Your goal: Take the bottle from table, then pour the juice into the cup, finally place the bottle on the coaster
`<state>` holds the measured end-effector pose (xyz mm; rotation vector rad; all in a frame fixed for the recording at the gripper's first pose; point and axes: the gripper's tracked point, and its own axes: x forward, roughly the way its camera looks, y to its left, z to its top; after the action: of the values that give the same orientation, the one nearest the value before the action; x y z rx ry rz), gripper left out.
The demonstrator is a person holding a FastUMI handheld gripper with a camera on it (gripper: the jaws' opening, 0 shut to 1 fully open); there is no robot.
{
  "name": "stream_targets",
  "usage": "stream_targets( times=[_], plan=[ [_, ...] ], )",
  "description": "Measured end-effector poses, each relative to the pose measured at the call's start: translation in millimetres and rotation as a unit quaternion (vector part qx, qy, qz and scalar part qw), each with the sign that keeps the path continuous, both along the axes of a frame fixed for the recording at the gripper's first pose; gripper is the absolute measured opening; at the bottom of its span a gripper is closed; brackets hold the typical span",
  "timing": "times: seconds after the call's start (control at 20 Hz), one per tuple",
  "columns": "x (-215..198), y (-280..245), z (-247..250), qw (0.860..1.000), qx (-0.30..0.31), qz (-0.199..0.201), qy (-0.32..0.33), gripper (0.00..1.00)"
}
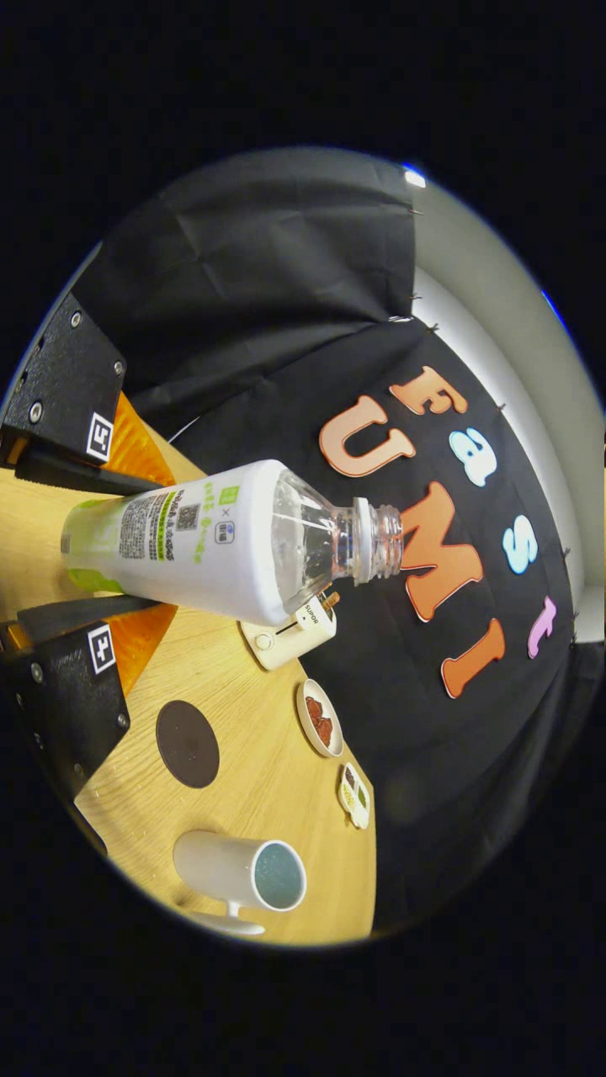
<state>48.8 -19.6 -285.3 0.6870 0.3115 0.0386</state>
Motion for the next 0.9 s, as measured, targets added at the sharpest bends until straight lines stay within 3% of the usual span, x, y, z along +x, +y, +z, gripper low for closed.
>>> stream_targets(
  times=[0.35, 0.65, 0.9],
  plan=[
    [6.0, -33.6, 9.6, 0.983, 0.167, -0.068, -0.023, 0.56],
    [8.8, -60.6, 5.8, 0.955, 0.272, -0.111, -0.027, 0.55],
    [12.8, -77.7, -1.4, 0.923, 0.355, -0.146, -0.030, 0.55]
  ],
)
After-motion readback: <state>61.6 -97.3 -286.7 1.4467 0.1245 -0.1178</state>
